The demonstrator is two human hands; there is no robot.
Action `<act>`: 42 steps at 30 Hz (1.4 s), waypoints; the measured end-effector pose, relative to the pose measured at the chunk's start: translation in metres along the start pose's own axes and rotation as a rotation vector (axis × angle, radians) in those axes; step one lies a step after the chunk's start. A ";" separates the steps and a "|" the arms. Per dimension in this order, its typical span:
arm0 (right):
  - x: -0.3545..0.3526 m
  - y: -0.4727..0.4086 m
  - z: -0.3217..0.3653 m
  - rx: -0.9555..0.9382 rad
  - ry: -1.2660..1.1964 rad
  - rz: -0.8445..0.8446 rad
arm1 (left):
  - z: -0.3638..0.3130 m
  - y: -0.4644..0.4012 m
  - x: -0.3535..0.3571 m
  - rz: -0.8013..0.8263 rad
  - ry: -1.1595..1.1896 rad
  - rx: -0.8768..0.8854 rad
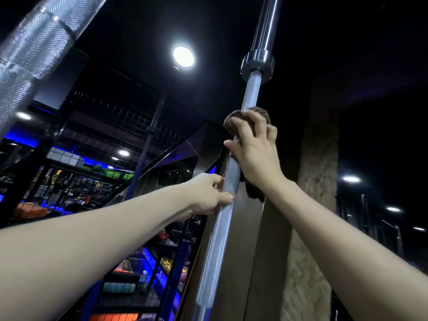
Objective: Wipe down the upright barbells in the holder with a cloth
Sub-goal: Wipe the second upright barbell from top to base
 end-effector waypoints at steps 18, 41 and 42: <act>-0.111 0.044 -0.057 0.459 -1.288 0.240 | -0.078 0.040 0.028 -0.095 -0.002 0.224; -0.124 0.046 -0.025 0.063 -0.478 0.288 | -0.132 0.014 0.045 -0.241 0.367 0.259; -0.120 0.041 -0.025 0.060 -0.434 0.236 | -0.134 0.014 0.044 -0.221 0.347 0.294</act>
Point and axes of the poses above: each hand's wrist, its own y-axis away from the middle knuckle, its own x-axis out of the palm, z = x × y, the point moved 4 cm from there along -y, towards the middle knuckle, and after that the axes turned 11 degrees about y, right-handed, at the moved point
